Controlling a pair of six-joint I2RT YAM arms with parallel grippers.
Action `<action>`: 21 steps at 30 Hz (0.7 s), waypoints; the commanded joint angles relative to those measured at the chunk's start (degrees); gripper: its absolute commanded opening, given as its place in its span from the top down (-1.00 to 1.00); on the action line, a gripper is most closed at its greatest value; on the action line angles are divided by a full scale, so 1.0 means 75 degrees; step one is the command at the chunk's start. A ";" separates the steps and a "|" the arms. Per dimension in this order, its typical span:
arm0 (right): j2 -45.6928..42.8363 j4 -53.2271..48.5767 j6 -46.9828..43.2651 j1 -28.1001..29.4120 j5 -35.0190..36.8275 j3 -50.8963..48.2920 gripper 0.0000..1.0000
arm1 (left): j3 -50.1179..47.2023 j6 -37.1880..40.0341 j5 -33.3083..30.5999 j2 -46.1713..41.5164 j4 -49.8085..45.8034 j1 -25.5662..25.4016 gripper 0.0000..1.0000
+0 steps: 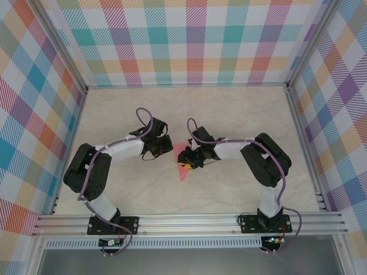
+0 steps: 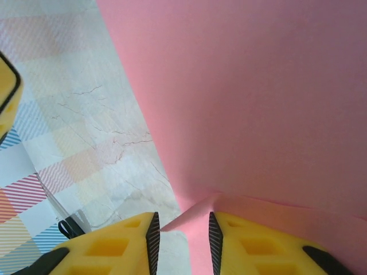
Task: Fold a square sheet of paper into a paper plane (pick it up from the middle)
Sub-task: Third fold the triangle at the center of the table.
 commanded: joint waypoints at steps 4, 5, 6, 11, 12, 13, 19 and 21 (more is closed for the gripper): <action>0.0292 -0.0188 -0.0245 0.0035 0.0407 -0.0232 0.26 | -0.0361 -0.0129 0.0154 -0.0388 -0.0182 0.0116 0.80; 0.0262 -0.0120 -0.0235 0.0040 0.0413 -0.0288 0.25 | -0.0391 -0.0132 0.0244 -0.0419 -0.0158 0.0117 0.80; 0.0241 -0.0097 -0.0239 0.0045 0.0414 -0.0309 0.25 | -0.0426 -0.0124 0.0341 -0.0431 -0.0116 0.0116 0.80; 0.0190 -0.0068 -0.0228 0.0035 0.0437 -0.0367 0.39 | -0.0565 -0.0085 0.1008 -0.0507 0.0201 0.0108 0.80; 0.0190 -0.0056 -0.0234 0.0035 0.0437 -0.0368 0.43 | -0.0586 -0.0085 0.1105 -0.0508 0.0231 0.0105 0.80; 0.0190 -0.0055 -0.0228 0.0045 0.0437 -0.0368 0.48 | -0.0619 -0.0084 0.1183 -0.0510 0.0268 0.0093 0.81; 0.0178 -0.0101 -0.0239 0.0033 0.0460 -0.0391 0.63 | -0.0753 -0.0055 0.1565 -0.0504 0.0429 -0.0041 0.82; 0.0179 -0.0156 -0.0251 0.0035 0.0482 -0.0390 0.74 | -0.0762 -0.0042 0.1757 -0.0465 0.0478 -0.0133 0.84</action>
